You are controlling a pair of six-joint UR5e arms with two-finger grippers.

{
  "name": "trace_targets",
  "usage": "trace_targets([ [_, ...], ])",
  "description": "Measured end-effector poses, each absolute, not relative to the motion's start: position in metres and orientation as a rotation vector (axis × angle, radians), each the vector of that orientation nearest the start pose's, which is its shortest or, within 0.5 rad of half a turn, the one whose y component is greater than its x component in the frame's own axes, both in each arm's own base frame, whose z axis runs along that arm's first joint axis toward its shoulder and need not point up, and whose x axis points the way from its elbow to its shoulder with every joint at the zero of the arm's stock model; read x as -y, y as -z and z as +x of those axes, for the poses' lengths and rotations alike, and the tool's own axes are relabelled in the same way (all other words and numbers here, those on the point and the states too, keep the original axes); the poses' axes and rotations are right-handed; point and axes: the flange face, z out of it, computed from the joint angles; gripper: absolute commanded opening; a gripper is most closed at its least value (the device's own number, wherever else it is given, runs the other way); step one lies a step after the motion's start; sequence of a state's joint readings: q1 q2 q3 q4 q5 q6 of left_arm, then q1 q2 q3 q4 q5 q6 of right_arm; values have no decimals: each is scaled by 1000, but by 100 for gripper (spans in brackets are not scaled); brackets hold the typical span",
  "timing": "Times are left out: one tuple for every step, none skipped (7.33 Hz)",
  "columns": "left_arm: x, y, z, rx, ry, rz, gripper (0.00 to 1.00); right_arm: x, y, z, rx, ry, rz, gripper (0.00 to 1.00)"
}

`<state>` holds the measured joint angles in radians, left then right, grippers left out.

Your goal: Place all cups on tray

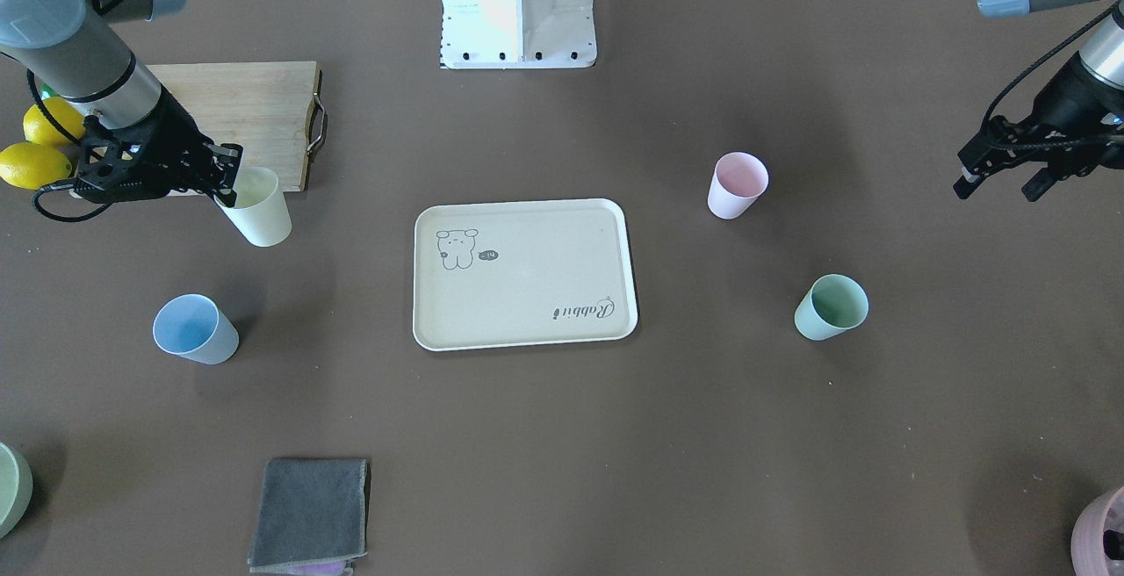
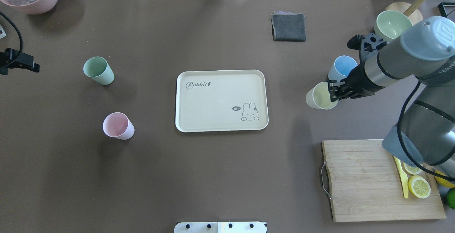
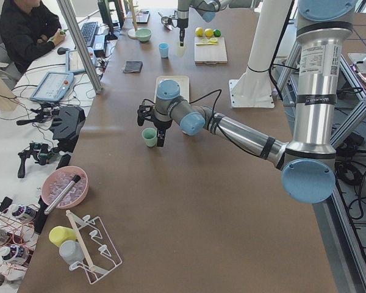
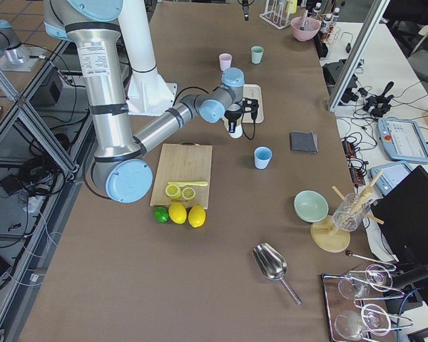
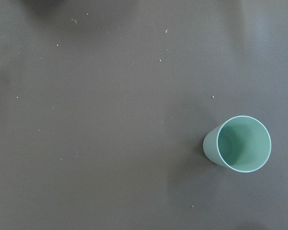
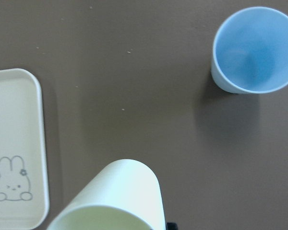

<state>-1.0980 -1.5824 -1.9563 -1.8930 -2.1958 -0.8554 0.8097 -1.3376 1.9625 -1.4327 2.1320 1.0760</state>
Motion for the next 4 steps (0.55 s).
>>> trace_targets([
  [463,-417,191,-901,149,160,98,456,-308,-335,914,-88,13,0],
  [454,-405,221,-906,162,144,98,458,-285,-350,916,-85,6,0],
  [447,-398,247,-904,169,134,98,462,-267,-364,920,-77,3,0],
  [442,-393,265,-902,170,135,98,467,-253,-379,922,-73,-3,0],
])
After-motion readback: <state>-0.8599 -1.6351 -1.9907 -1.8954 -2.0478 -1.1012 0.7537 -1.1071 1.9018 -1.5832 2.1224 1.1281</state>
